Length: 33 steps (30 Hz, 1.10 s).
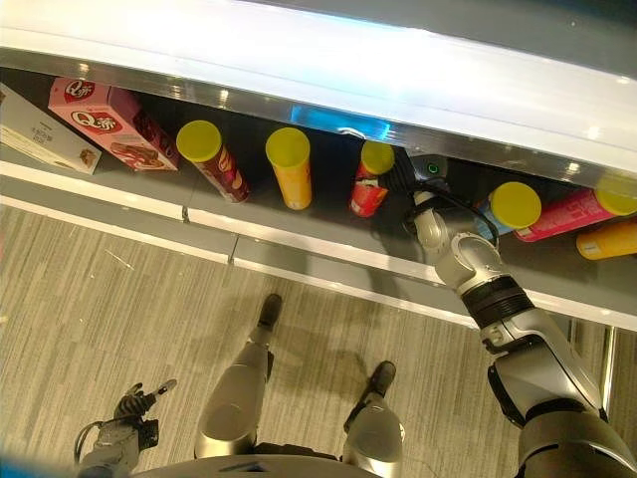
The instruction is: Put the goods on the table back onto the shelves and tidy them up.
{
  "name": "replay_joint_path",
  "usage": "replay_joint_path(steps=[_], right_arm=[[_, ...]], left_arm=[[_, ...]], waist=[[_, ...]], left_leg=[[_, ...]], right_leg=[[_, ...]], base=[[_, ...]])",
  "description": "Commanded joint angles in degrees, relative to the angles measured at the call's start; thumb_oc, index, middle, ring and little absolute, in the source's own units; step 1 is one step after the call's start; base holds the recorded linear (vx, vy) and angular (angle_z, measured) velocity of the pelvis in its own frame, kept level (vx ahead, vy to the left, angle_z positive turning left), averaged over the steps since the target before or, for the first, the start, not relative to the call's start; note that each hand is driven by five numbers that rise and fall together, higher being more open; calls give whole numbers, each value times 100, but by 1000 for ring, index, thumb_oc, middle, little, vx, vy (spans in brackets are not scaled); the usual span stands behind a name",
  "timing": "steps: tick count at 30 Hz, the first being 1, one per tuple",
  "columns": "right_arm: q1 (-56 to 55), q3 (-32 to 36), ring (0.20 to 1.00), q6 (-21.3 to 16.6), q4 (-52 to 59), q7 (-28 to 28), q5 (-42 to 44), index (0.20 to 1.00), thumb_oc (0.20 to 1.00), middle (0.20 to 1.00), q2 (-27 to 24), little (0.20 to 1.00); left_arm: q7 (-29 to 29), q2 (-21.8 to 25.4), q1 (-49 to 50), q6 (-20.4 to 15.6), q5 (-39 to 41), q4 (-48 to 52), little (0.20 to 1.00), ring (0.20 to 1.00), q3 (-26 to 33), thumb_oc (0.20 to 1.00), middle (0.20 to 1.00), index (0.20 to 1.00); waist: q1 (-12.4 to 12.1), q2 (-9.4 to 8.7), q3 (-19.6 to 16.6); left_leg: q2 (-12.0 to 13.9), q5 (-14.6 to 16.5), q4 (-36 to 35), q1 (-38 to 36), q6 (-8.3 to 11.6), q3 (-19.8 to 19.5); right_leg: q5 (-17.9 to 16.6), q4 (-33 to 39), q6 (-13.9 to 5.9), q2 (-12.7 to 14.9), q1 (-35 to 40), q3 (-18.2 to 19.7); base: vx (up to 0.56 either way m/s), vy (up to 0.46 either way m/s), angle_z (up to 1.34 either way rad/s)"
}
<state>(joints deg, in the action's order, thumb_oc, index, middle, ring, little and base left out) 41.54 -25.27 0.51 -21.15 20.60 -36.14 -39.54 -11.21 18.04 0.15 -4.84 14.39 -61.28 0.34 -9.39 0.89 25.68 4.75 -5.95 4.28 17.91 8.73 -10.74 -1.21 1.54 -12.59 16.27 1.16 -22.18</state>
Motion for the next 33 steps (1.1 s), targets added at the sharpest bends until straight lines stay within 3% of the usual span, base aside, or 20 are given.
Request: replay_joint_path(steps=[1,33], right_arm=[[336,-109,1000,-98,74,214,-60,1000,1000,1000,-50,1000],[-232,223,1000,-348,1031,61,358,1000,1000,1000,-79,1000]], left_arm=[[-199,218,166,-21,-145,-140,1000,1000,-147,1000,1000,1000],[-193,193,140,61,-270,-228,1000,1000,-20,1000,1000,1000]], waist=[[36,-91,-318],[205,-230,-467]], left_leg=[[622,1095,557,-235,100,167],[700,1080,437,-369,113,272]], right_leg=[[622,-1046,-48,539,-587,491],[587,-892,-52,470,-474,500]], base=[[0,0,0],[0,0,-1]])
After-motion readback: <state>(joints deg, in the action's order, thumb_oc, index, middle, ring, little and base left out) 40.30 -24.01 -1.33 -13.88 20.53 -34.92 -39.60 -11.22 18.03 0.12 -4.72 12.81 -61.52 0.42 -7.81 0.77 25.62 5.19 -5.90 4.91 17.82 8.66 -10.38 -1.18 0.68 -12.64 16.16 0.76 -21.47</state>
